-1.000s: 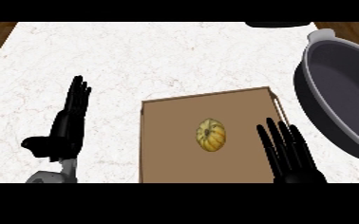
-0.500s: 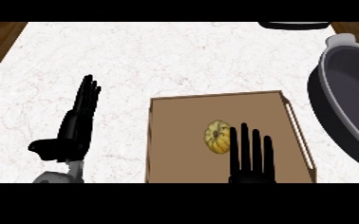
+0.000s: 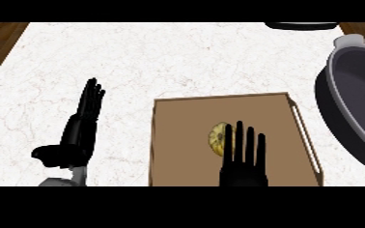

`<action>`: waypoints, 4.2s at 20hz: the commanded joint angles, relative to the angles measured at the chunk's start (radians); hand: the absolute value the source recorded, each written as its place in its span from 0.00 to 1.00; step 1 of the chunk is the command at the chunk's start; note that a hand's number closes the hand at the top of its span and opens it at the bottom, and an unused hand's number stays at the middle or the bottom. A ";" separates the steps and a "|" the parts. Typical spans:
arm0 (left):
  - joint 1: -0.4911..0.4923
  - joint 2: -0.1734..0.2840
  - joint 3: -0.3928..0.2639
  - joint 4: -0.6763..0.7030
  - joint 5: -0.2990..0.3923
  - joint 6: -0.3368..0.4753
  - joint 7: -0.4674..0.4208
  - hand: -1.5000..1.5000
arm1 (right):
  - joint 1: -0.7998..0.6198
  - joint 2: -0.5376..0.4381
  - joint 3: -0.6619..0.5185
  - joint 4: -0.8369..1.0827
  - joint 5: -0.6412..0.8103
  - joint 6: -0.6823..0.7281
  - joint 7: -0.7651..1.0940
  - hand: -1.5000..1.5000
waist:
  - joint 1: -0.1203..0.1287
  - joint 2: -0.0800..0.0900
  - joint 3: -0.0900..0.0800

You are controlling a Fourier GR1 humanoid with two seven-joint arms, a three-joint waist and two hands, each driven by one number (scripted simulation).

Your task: Pick the squash from the tray and place it in the pot

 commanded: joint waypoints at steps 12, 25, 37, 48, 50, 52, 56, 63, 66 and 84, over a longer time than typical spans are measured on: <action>-0.040 -0.037 0.020 0.010 -0.044 -0.009 0.032 0.50 | -0.237 0.096 -0.045 0.229 -0.119 0.031 0.191 0.00 | -0.003 0.000 0.001; 0.039 -0.045 0.055 -0.027 -0.066 -0.037 0.031 0.50 | -0.186 0.057 -0.076 0.263 0.088 -0.069 -0.032 1.00 | -0.007 -0.002 0.001; 0.016 -0.083 0.067 -0.039 -0.089 -0.026 0.035 0.50 | -0.285 0.093 -0.526 0.283 0.032 -0.176 0.054 1.00 | -0.035 0.020 0.007; 0.003 -0.079 0.042 -0.048 -0.086 -0.065 0.013 0.50 | -0.614 -0.013 -1.111 0.451 -0.017 -0.244 0.207 1.00 | 0.054 0.057 0.004; -0.010 -0.063 0.036 -0.052 -0.086 -0.086 0.021 0.50 | -0.678 -0.079 -1.166 0.523 0.023 -0.259 0.209 1.00 | 0.080 0.061 0.003; -0.011 -0.067 0.030 -0.052 -0.089 -0.087 0.019 0.50 | -0.757 -0.145 -1.212 0.587 0.069 -0.244 0.222 1.00 | 0.103 0.058 0.001; -0.036 -0.080 0.001 -0.046 -0.093 -0.099 0.031 0.50 | -0.862 -0.212 -1.279 0.733 0.164 -0.239 0.275 1.00 | 0.129 0.063 0.001; -0.054 -0.094 -0.008 -0.040 -0.100 -0.092 0.043 0.50 | -0.990 -0.300 -1.390 0.926 0.301 -0.259 0.357 1.00 | 0.133 0.053 0.002; -0.071 -0.091 0.014 -0.021 -0.096 -0.089 0.036 0.50 | -1.011 -0.313 -1.420 0.975 0.358 -0.305 0.392 1.00 | 0.113 0.047 0.002; -0.012 -0.076 0.069 -0.010 -0.092 -0.072 0.026 0.50 | -0.932 -0.311 -1.667 1.082 0.420 -0.508 0.370 1.00 | 0.019 0.008 0.003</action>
